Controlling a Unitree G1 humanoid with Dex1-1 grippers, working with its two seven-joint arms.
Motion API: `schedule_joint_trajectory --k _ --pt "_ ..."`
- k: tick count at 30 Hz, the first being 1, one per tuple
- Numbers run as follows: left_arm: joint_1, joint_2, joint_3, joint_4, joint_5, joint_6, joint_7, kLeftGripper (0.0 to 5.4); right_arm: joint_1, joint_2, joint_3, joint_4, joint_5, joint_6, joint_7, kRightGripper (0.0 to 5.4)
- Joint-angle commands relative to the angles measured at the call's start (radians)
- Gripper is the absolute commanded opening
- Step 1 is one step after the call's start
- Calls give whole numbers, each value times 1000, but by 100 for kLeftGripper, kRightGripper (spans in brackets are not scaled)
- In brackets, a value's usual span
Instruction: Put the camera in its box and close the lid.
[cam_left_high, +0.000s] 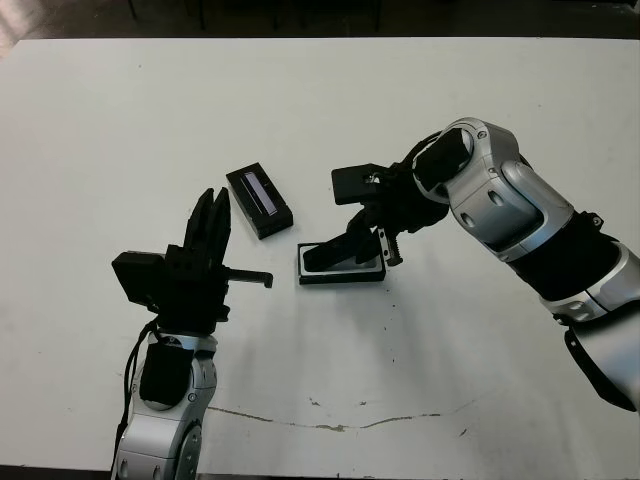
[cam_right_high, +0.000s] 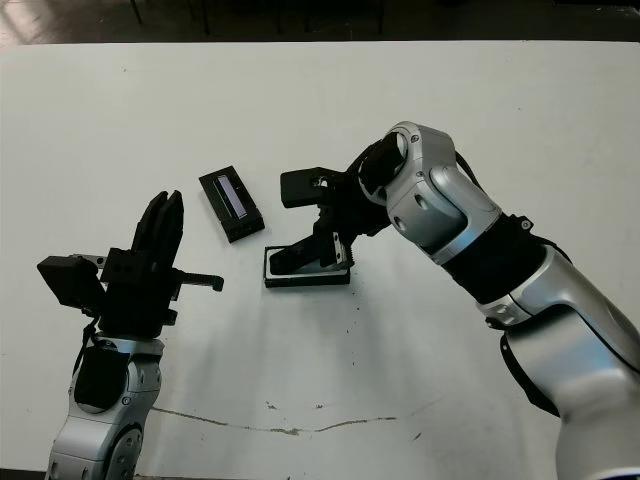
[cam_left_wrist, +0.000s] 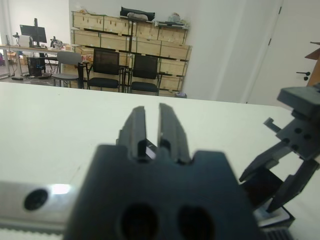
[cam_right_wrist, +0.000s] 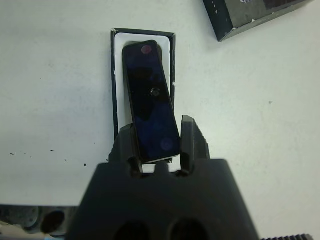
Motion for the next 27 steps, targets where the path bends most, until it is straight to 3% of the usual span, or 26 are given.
schedule_joint_trajectory --k 1,6,15,27 --pt "17 -2 5 17 -6 10 0 0 13 35 38 -19 25 -7 28 13" --pt "17 1 7 22 -2 0 0 0 19 31 23 4 51 -63 48 13" --pt "14 3 9 27 -3 -5 -3 0 43 16 -20 30 73 -244 30 194" --pt "16 2 6 23 5 -3 0 0 52 13 -27 35 62 -255 14 451"
